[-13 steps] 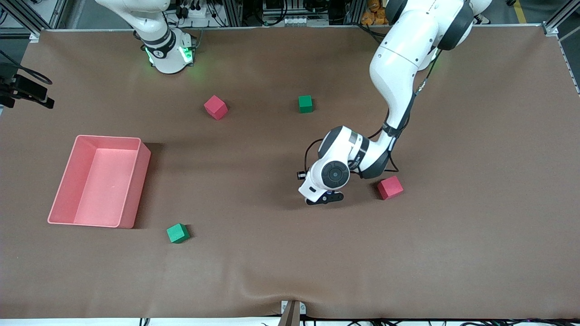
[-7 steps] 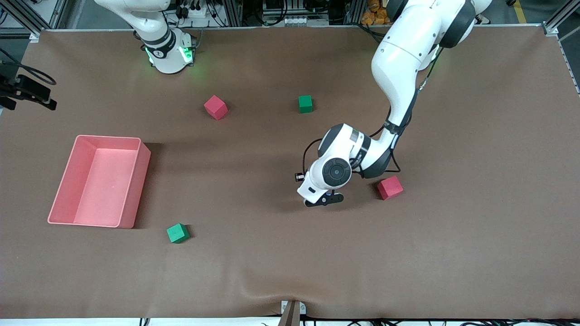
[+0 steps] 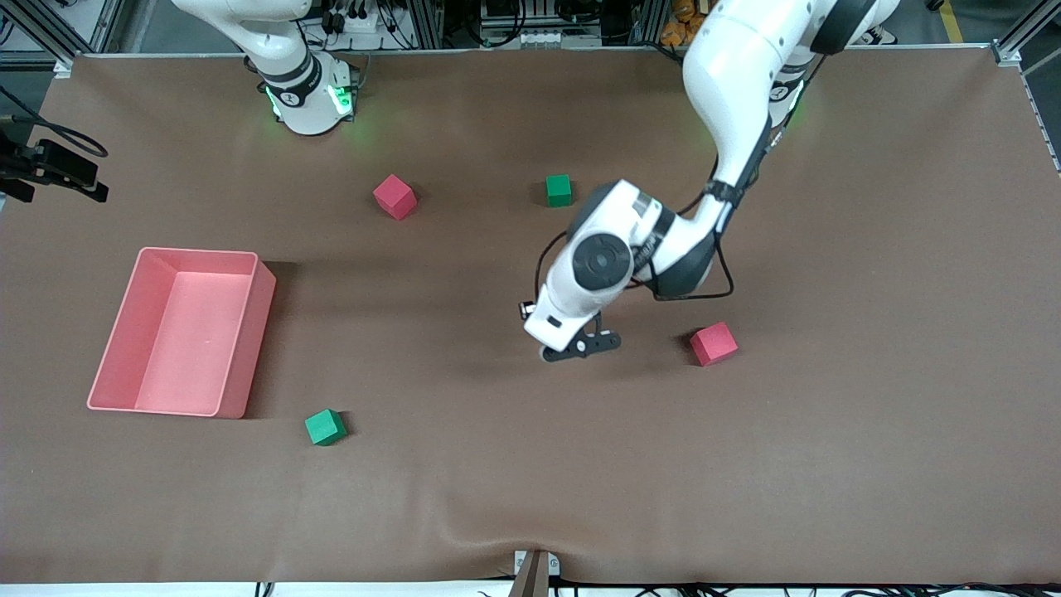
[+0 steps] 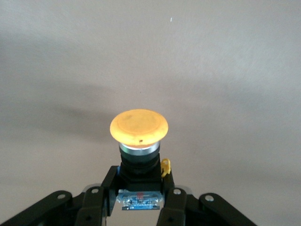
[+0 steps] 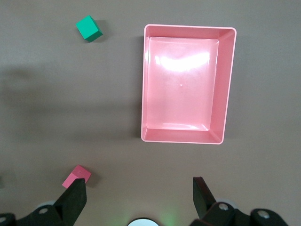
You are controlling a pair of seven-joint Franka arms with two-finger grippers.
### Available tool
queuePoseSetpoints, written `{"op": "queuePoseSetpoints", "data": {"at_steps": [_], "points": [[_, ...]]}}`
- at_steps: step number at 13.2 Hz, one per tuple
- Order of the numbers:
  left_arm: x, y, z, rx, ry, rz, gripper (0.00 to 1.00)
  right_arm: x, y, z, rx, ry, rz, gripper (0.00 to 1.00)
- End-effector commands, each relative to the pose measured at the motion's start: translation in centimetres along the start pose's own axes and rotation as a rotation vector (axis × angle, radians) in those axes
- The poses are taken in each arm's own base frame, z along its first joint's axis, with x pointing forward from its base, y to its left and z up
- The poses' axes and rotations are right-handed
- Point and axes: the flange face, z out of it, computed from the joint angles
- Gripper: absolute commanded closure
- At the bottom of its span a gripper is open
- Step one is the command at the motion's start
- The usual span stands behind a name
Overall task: Place and upright button with both arms
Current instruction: 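Carry the button with the left gripper toward the green cube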
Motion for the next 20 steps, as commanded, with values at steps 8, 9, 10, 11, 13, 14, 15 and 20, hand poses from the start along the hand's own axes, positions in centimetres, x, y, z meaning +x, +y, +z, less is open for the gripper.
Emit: {"op": "queuePoseSetpoints", "data": {"at_steps": [8, 9, 10, 11, 13, 14, 15, 20], "points": [[-9.1, 5.5, 0.6, 0.161, 0.517, -0.207, 0.87, -0.7, 0.4, 0.2, -0.009, -0.022, -0.014, 0.0], [-9.4, 5.7, 1.1, 0.156, 0.56, -0.244, 0.87, -0.7, 0.8, 0.3, -0.008, -0.024, -0.023, 0.0], [-10.8, 6.4, 1.9, 0.157, 0.584, -0.235, 0.87, -0.8, 1.5, 0.3, -0.006, -0.024, -0.031, 0.0], [-11.7, 6.9, 2.8, 0.162, 0.608, -0.216, 0.87, -0.7, 1.6, 0.3, -0.004, -0.024, -0.052, 0.0], [-13.8, 7.9, 4.2, 0.129, 0.678, -0.245, 0.87, -0.6, 1.7, 0.5, 0.002, -0.023, -0.061, 0.0], [-14.9, 8.4, 5.7, 0.123, 0.727, -0.251, 0.87, -0.5, 1.6, 0.5, 0.002, -0.023, -0.064, 0.0], [-16.5, 8.9, 7.7, 0.113, 0.786, -0.25, 0.87, -0.5, 1.6, 0.5, 0.003, -0.023, -0.063, 0.0], [-20.3, 9.2, 13.7, 0.094, 0.955, -0.225, 0.87, -0.6, 1.7, 0.5, 0.004, -0.026, -0.061, 0.0]]}}
